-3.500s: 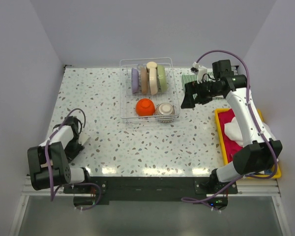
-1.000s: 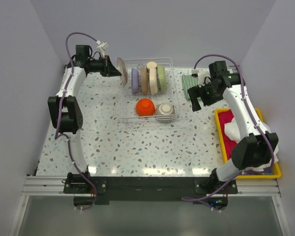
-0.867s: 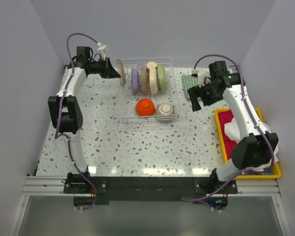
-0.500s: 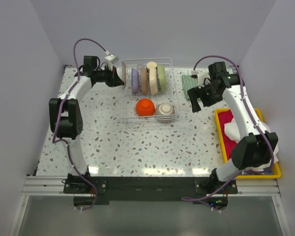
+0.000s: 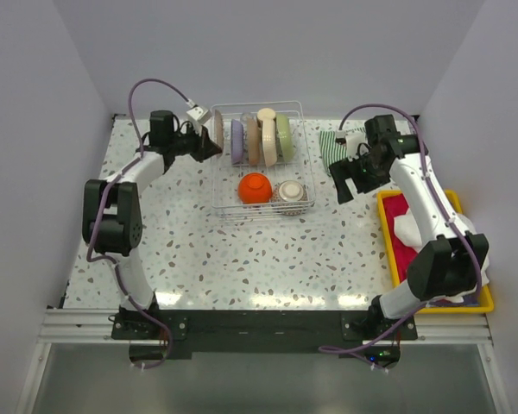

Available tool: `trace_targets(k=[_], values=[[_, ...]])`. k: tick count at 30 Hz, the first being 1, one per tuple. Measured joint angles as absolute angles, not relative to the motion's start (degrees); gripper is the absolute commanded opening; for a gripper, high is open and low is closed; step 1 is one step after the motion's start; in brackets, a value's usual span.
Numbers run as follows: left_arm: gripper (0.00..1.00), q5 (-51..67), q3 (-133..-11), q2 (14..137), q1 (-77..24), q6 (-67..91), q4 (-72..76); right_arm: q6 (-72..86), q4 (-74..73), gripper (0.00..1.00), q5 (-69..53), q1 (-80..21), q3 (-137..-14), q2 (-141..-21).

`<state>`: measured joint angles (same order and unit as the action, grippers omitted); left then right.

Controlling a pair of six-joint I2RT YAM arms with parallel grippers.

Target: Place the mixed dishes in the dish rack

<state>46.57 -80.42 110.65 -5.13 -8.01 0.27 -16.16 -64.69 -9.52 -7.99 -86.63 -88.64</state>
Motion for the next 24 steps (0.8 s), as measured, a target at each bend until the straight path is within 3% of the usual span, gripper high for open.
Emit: trace_targets(k=[11,24], values=[[0.00,47.6,-72.2,107.4,-5.3,-3.7,9.8,-16.2,-64.7,0.93,-9.4,-8.0,-86.6,-87.1],[0.00,46.6,-75.9,110.1,-4.7,-5.4,7.3,-16.6,-64.8,0.93,-8.5,-8.0,-86.7,-87.2]])
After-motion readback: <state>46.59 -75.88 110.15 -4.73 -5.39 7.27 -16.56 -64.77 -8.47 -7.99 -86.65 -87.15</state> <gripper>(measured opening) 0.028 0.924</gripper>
